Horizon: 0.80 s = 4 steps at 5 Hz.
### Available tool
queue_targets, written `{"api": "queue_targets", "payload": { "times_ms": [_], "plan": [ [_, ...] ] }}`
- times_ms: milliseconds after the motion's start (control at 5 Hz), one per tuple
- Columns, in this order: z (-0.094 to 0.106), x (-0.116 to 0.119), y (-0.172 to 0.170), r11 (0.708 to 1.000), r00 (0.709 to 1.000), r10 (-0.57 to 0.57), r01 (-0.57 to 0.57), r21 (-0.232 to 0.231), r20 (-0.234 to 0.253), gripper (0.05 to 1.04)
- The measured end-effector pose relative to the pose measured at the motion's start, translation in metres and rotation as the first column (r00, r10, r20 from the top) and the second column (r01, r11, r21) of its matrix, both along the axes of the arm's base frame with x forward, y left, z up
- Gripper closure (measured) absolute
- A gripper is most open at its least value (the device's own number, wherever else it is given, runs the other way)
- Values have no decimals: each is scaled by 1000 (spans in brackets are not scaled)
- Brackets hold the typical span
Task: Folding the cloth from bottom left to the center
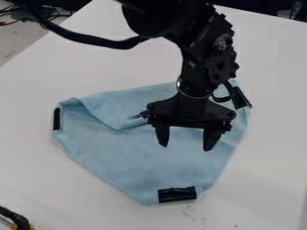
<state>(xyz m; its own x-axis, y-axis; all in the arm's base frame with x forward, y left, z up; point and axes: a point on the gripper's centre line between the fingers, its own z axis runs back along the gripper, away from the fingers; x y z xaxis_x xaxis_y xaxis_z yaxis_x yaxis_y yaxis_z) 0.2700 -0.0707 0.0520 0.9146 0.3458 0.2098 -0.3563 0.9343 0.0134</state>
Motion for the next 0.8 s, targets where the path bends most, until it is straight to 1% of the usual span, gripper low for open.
{"api": "queue_targets", "payload": {
  "times_ms": [200,400,600,800],
  "plan": [
    [-7,-2,1,1000,1000,6,-6,7,-23,83],
    [-11,-12,-10,1000,999,16,-16,7,-32,83],
    [-17,-27,-17,998,997,58,-57,18,-57,83],
    [-22,-37,-25,996,994,87,-87,-3,-66,83]
  ]
}}
